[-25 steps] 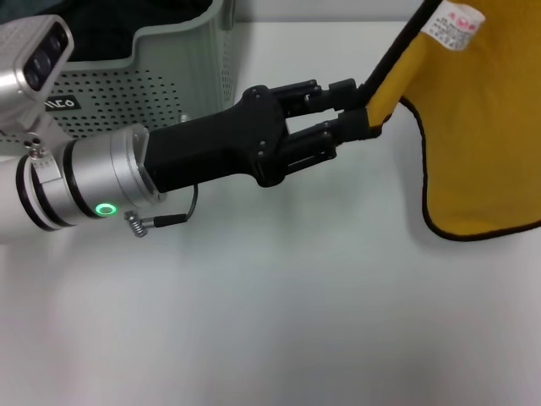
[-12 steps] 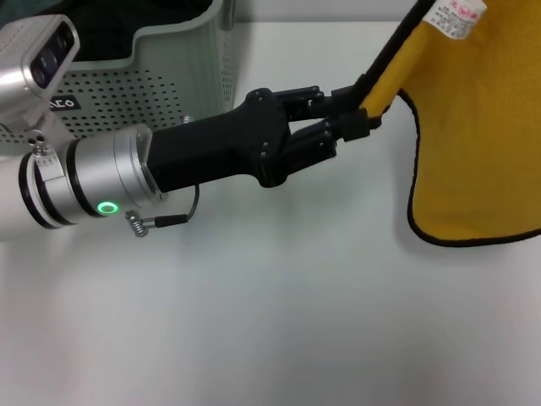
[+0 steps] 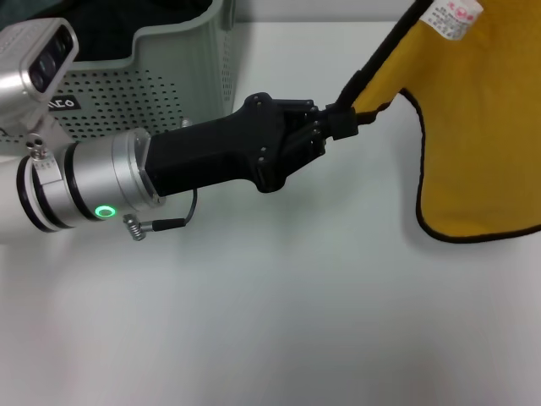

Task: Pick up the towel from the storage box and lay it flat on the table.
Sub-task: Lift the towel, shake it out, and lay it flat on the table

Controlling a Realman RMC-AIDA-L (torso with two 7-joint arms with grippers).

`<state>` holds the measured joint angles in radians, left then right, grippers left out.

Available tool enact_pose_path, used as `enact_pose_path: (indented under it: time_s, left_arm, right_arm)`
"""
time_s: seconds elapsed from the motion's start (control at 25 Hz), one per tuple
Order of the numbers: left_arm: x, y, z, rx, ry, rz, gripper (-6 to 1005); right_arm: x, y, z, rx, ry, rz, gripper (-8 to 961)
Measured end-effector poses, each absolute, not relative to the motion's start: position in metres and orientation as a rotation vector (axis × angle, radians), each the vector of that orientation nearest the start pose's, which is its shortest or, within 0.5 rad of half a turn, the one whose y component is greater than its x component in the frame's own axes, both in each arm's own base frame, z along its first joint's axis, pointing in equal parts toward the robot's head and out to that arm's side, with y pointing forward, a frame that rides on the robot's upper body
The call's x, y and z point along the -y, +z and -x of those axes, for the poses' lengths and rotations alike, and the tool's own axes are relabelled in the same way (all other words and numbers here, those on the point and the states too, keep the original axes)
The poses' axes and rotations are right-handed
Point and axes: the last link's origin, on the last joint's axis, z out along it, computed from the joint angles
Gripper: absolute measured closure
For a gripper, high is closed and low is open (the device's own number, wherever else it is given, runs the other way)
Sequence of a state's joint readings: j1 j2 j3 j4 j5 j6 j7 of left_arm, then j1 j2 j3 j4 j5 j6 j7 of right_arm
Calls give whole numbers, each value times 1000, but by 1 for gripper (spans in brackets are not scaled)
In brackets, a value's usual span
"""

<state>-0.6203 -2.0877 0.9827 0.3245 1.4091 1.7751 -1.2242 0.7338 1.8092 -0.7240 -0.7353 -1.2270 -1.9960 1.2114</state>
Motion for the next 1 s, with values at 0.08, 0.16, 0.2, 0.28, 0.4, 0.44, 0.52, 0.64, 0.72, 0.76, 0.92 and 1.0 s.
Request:
enact_pose_path:
  time_s: [0.08,0.16,0.2,0.28,0.4,0.44,0.52,0.64,0.72,0.76,0.92,1.0]
  left_arm:
    - [-308,-29,186,512,-1515,2706,920]
    - [-309,-26,186,507,-1521,2696,962]
    - [-310,-24,186,502,-1521,2693,963]
    - [-313,-20,185,490,-1522,2688,966]
    - [-320,-7,184,477,-1519,2676,971]
    - [-323,-2,183,467,-1515,2674,972]
    - [-330,12,180,433,-1496,2682,973]
    - [-339,29,170,379,-1462,2700,974]
    - [-345,39,163,349,-1440,2719,975]
    - [-348,43,159,336,-1432,2726,975]
    - [-357,59,147,289,-1421,2731,976]
    - [-361,68,144,275,-1424,2709,976]
  right_arm:
    - [-356,177,-130,570,1441,2410,941]
    - [-356,175,-136,527,1433,2411,941]
    - [-357,174,-140,489,1429,2411,941]
    - [-358,171,-150,399,1430,2414,941]
    - [-362,168,-161,257,1435,2427,941]
    - [-363,166,-165,193,1426,2442,941]
    - [-367,162,-170,69,1393,2485,941]
    - [-370,158,-174,-44,1365,2533,941]
    - [-371,155,-175,-95,1343,2559,941]
    - [-371,153,-176,-117,1328,2569,941]
    - [-377,151,-180,-174,1292,2545,941]
    - [-378,151,-184,-204,1275,2521,941]
